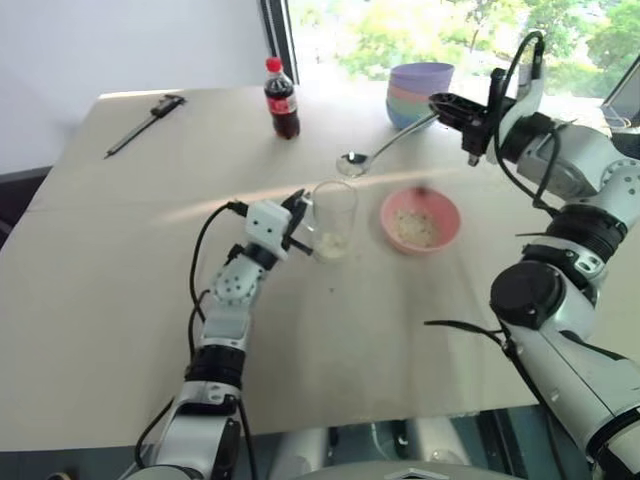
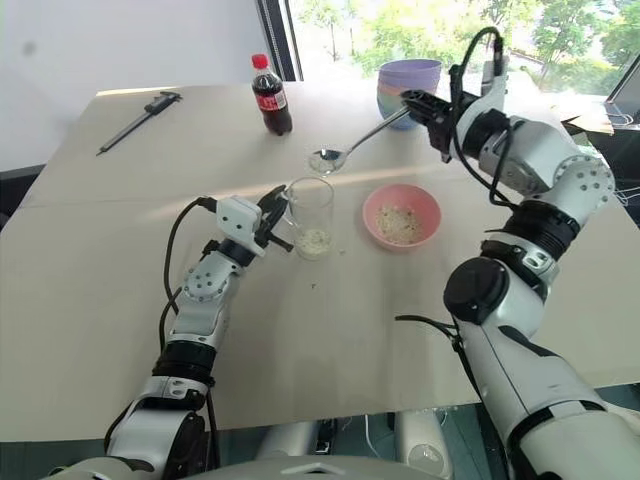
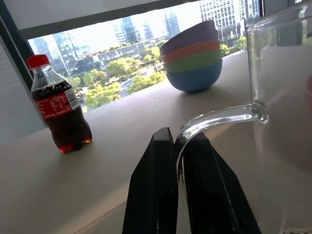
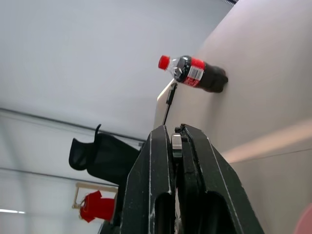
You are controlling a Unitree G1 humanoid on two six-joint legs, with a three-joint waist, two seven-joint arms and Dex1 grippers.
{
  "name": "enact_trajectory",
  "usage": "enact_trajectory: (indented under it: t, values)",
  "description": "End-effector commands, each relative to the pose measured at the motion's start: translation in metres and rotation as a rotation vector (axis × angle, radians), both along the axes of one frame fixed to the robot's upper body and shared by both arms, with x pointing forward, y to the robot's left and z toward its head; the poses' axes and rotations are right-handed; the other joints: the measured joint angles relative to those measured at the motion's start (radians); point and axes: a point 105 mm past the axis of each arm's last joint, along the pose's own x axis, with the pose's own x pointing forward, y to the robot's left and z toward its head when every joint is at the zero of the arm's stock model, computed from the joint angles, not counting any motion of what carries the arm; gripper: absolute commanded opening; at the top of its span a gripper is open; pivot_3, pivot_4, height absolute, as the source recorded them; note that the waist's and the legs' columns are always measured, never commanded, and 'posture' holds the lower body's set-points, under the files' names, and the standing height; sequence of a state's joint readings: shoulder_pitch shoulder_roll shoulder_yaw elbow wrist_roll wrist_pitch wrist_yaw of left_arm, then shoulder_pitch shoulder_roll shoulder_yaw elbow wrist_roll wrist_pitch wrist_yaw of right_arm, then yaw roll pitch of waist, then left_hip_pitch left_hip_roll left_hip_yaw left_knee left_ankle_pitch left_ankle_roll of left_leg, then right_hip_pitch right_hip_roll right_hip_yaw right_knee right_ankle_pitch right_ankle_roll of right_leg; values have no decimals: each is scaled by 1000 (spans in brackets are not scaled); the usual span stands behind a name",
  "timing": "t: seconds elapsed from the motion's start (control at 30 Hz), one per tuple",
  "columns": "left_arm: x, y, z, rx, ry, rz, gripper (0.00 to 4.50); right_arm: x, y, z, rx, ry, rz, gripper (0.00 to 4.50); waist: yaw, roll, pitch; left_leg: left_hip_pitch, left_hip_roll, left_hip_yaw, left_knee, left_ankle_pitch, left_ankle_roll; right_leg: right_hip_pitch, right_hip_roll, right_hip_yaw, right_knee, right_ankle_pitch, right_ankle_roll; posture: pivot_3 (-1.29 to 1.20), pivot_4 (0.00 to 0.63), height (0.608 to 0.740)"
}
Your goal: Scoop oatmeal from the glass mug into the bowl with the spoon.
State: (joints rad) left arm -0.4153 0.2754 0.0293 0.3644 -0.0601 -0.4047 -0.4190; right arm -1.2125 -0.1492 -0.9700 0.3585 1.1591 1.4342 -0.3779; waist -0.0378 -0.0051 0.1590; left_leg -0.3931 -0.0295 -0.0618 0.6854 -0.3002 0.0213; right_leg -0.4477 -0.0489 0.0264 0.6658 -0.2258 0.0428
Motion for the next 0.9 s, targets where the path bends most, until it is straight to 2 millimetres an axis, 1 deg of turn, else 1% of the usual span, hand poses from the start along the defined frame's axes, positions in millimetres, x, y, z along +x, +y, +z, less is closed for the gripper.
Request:
enact_trajectory:
  t: [0.03,0.1,0.3,0.4,0.47,0.57,0.67,0.83,0.87,0.9]
  values:
    - [-1,10,4,10,-22,20,64,-1,-20,10,37,-34,-52,0,0,0,0,0,0,0,0,0,0,0,0,0,0,0,0,0,150,740]
    - [-2,13,3,13,-19,28,64,0,-30,5,32,-19,-88,0,0,0,0,0,0,0,0,0,1,0,0,0,0,0,0,0,150,740]
    - [-5,20,0,19,-10,38,64,1,-53,-8,-1,14,-153,0,-3,0,0,0,0,2,0,0,2,0,0,2,0,0,0,0,150,740]
    - [-6,23,-1,16,-6,48,64,1,-62,-15,-10,31,-168,0,-3,0,0,0,1,2,0,-1,3,0,0,2,0,0,0,0,150,740]
    - [-7,24,-3,14,-2,52,64,0,-70,-24,-33,51,-181,0,-3,0,0,1,1,2,0,-1,3,0,0,2,1,0,0,0,150,740]
    - [-9,25,-5,13,3,55,64,-1,-75,-31,-90,55,-189,0,-3,0,0,1,1,3,0,-2,4,0,0,3,1,0,0,0,150,740]
    - [-10,26,-6,11,6,60,64,-3,-73,-32,-199,21,-180,0,-4,1,0,2,1,4,0,-2,4,0,0,4,1,0,1,0,150,740]
    - [-10,27,-6,9,8,63,64,-7,-53,-23,-472,-146,-165,0,-4,1,0,2,1,4,0,-2,5,0,1,4,2,0,1,0,150,740]
    - [-10,26,-7,9,9,63,64,-9,-47,-22,-554,-199,-163,0,-4,1,0,2,1,4,0,-2,5,0,1,4,2,0,1,0,150,740]
    - [-11,26,-7,8,9,63,64,-11,-37,-18,-635,-274,-146,0,-3,1,0,2,1,3,0,-2,5,0,1,4,2,0,1,0,150,740]
